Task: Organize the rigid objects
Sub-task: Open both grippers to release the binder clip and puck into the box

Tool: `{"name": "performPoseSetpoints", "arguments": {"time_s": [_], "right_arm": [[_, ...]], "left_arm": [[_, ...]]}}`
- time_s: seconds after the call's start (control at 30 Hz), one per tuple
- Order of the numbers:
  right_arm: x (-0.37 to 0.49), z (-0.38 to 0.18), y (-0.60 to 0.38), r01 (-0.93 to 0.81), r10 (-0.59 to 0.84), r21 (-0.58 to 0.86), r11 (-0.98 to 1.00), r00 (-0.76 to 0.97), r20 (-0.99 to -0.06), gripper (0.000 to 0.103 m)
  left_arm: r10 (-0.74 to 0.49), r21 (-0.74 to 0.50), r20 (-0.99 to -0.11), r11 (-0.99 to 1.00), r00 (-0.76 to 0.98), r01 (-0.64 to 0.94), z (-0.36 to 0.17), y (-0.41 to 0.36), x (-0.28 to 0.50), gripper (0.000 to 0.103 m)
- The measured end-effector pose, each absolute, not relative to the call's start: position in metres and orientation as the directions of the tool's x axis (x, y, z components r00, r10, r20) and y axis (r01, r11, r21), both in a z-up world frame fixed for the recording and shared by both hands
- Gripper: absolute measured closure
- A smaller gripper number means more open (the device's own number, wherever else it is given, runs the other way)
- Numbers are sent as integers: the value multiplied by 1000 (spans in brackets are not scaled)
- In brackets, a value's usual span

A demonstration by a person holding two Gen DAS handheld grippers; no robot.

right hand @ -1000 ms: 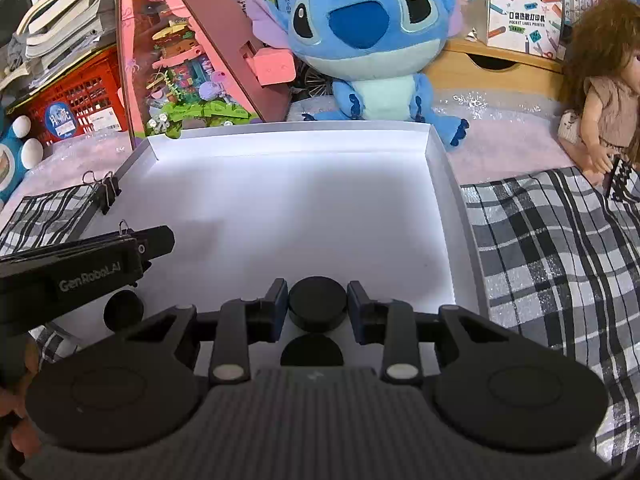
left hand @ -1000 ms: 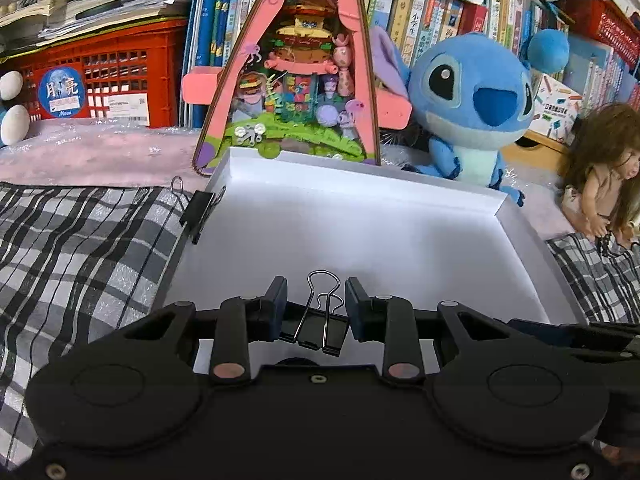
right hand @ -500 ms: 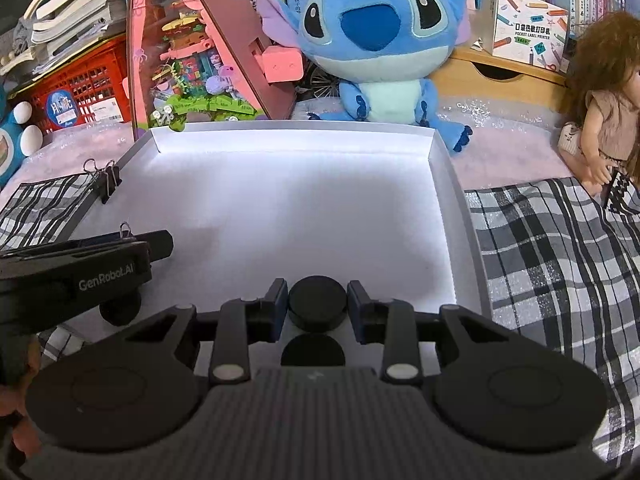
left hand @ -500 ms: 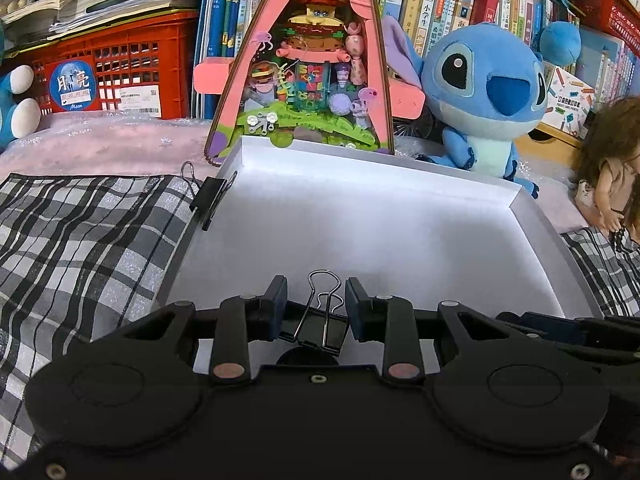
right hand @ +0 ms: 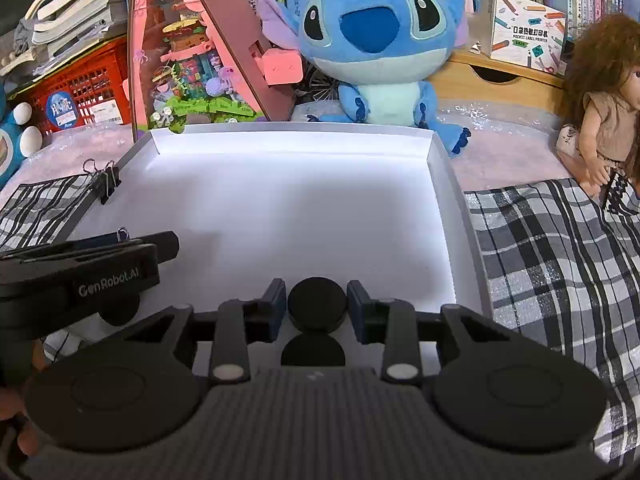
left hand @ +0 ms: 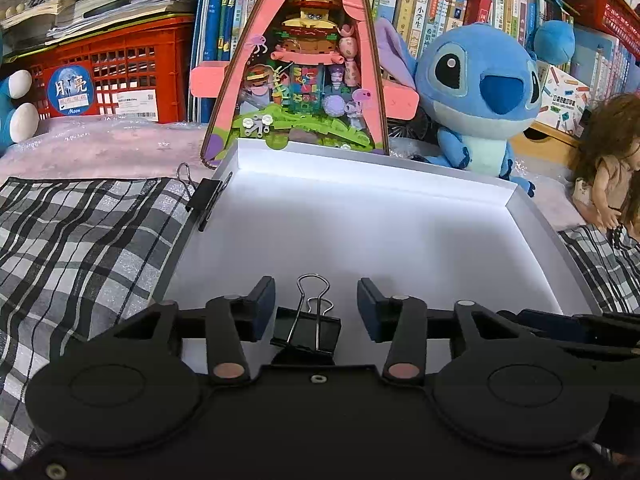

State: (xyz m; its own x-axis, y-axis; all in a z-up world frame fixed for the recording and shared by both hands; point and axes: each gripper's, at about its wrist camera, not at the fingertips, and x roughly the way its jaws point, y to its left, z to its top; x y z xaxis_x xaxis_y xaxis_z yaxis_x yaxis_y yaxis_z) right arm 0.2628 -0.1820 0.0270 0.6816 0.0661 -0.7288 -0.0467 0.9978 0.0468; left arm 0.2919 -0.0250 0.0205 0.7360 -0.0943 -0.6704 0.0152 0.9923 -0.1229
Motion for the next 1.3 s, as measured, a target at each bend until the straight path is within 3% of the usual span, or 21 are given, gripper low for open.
{"name": "performPoseSetpoints", "arguments": {"time_s": [0.73, 1.3], "right_arm": [[233, 45, -193, -69, 95, 65, 995, 748, -657, 19], [164, 66, -197, -173, 145, 6, 985, 807, -572, 11]], "left_arm": [[-123, -126, -598, 990, 792, 58, 58, -6, 245, 22], [-213, -111, -557, 977, 802, 182, 70, -9, 166, 17]]}}
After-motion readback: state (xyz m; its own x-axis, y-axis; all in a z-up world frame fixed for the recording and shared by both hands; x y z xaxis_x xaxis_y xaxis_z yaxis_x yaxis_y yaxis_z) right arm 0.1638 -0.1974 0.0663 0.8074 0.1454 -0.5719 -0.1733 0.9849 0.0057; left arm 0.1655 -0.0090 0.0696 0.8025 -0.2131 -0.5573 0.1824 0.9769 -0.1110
